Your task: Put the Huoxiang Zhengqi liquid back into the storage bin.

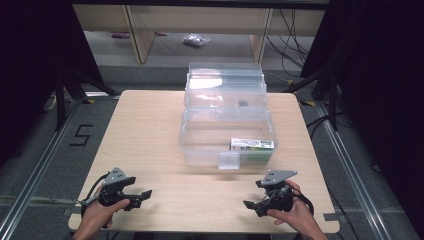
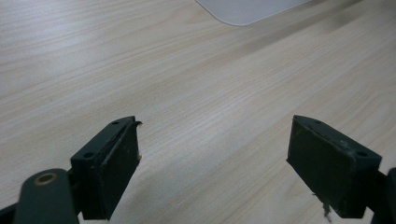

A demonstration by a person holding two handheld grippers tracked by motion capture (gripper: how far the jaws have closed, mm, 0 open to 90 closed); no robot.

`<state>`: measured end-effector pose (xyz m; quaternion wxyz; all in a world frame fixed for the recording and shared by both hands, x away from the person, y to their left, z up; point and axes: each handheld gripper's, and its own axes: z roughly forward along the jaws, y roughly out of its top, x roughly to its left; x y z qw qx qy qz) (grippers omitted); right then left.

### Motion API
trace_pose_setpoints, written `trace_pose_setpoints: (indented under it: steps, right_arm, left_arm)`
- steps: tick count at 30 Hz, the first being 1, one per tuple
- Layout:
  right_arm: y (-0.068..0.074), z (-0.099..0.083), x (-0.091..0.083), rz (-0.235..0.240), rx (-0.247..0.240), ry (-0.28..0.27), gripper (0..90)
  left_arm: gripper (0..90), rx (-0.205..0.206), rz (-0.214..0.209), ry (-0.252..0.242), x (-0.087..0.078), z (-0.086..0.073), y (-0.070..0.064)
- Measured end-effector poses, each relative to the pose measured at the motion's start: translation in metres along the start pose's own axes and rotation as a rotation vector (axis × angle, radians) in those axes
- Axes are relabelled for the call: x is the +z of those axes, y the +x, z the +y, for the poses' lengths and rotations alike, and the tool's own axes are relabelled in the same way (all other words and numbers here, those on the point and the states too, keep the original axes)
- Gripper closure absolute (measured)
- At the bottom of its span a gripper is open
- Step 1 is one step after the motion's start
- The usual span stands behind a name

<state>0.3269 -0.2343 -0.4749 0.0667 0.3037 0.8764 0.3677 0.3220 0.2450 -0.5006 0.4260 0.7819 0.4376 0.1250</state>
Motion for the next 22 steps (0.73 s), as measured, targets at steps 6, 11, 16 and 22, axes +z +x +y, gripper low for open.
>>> trace_pose_setpoints:
  steps: [6, 11, 16, 22]
  right_arm:
    - [0.0023, -0.0075, 0.0004, -0.035, -0.003, -0.008, 17.2]
    - [0.0026, -0.0081, -0.0018, -0.033, 0.004, 0.022, 17.3]
    - [0.0019, -0.0084, -0.0015, -0.037, 0.007, 0.02, 17.3]
    - [-0.0006, -0.0085, -0.0014, -0.043, 0.001, 0.021, 17.4]
  left_arm:
    - [16.0, -0.003, -0.002, -0.005, 0.0007, -0.0001, -0.0006]
    - [16.0, -0.001, 0.001, -0.002, 0.0004, 0.0, -0.0006]
    - [16.0, 0.002, -0.002, -0.01, 0.0012, -0.0005, -0.0004]
    - [16.0, 0.003, -0.002, -0.009, 0.001, -0.0005, -0.0003]
